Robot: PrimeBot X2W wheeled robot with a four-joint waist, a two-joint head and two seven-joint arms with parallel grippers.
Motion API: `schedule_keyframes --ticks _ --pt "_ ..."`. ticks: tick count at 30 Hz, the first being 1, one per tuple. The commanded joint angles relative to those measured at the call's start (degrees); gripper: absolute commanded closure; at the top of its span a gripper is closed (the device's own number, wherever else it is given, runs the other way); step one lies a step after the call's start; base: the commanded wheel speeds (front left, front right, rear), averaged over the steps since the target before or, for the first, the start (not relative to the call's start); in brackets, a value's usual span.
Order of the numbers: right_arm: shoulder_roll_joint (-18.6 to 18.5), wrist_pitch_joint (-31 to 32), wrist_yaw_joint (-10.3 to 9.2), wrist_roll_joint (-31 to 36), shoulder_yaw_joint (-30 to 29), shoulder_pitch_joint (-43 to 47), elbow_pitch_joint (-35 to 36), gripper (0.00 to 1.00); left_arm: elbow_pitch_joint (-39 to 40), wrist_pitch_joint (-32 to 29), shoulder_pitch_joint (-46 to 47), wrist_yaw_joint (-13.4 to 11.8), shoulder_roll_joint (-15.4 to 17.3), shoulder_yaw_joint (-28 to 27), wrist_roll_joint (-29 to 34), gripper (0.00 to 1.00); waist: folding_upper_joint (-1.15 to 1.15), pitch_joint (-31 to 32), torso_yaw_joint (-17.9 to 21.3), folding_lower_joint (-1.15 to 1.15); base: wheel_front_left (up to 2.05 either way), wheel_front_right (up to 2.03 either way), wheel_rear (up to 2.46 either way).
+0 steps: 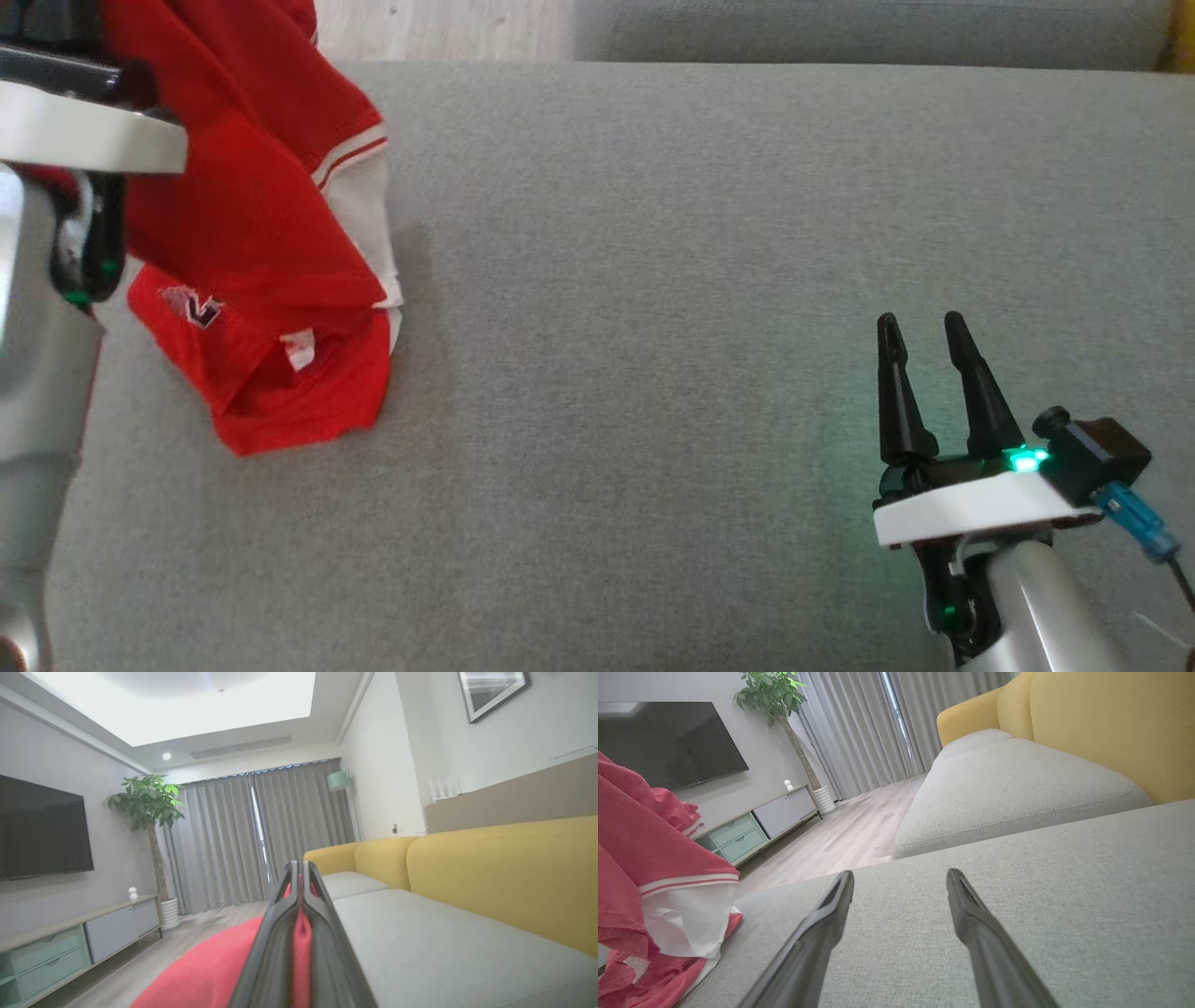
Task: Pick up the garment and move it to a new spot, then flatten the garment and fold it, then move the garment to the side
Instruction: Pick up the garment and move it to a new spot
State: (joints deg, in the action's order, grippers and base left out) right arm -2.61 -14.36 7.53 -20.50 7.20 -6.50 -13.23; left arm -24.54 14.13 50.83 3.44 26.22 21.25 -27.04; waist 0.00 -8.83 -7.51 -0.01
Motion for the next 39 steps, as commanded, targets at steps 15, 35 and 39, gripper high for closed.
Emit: schedule_keyframes --ticks 15,35,39 --pt "-0.27 -0.63 -0.04 -3.27 4.30 -2.71 2.74 0.00 14.88 -10.28 -4.24 -6.06 -4.87 5.83 0.48 1.00 0.00 1.23 13.81 0.01 0.00 0.00 0.00" --pt "-0.27 -0.63 -0.04 -6.39 3.40 -4.47 4.58 0.00 -1.87 -2.61 3.55 -4.21 -13.40 8.04 -0.43 0.00 0.00 -2.01 21.26 0.01 0.00 0.00 0.00" --pt "-0.27 -0.63 -0.04 -5.00 1.91 -3.38 4.44 0.00 -0.70 -0.79 -0.31 -3.58 -11.46 7.54 -0.58 0.00 0.00 -0.54 16.78 0.01 0.00 0.00 0.00"
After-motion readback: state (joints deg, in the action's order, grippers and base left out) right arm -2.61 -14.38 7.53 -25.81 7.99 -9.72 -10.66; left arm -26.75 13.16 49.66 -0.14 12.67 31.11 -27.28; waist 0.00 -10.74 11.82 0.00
